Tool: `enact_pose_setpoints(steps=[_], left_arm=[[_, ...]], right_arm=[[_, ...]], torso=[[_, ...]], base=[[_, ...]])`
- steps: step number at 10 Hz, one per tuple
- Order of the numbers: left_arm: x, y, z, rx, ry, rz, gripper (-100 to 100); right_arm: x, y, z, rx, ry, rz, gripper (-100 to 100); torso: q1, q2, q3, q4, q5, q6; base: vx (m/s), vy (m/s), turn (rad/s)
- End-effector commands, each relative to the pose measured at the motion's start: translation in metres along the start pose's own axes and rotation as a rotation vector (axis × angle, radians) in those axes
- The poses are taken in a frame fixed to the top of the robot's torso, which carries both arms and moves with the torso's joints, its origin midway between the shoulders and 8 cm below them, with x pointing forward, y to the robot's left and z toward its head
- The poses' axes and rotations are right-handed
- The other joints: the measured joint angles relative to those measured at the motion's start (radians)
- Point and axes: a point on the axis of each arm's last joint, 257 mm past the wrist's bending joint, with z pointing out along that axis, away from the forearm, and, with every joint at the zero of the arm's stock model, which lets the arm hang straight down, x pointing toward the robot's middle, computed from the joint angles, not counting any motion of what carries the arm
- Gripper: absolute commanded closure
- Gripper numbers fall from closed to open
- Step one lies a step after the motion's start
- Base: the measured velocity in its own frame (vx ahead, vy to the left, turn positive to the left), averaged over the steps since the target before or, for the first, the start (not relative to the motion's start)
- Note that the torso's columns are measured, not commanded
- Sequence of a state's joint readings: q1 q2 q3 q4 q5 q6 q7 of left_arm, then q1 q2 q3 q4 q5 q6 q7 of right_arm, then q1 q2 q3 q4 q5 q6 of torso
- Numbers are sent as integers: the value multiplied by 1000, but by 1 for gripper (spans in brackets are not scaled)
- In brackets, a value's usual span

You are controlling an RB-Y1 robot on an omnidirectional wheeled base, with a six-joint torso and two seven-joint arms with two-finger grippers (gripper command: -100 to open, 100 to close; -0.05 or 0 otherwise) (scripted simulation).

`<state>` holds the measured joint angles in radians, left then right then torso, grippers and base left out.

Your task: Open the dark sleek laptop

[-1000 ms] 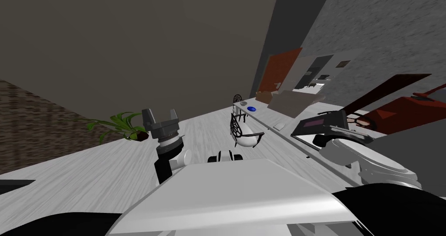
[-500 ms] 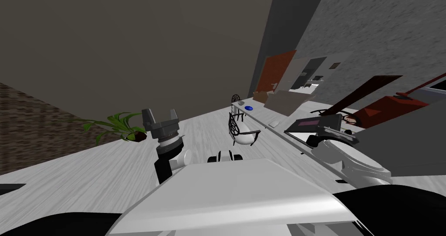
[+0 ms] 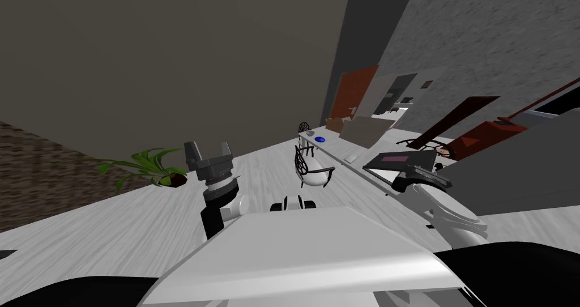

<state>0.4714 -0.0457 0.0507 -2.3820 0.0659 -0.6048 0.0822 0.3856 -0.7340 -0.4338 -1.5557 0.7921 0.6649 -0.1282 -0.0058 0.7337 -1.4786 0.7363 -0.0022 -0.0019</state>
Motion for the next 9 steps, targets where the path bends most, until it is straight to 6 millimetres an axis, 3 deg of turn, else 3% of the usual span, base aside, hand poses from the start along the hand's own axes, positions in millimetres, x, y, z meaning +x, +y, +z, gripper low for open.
enact_pose_setpoints(steps=[1,6,9], left_arm=[[0,0,0,0,0,0,0],[0,0,0,0,0,0,0],[0,0,0,0,0,0,0]], right_arm=[[15,13,-8,-28,0,78,100],[38,28,-25,-52,2,148,100],[53,47,-37,-85,8,227,100]], torso=[[0,0,1,0,-1,-1],[1,-2,0,-1,-3,-2],[0,-2,0,-1,-3,-3]], base=[[0,-60,-67],[1,-47,-59],[1,-48,-69]])
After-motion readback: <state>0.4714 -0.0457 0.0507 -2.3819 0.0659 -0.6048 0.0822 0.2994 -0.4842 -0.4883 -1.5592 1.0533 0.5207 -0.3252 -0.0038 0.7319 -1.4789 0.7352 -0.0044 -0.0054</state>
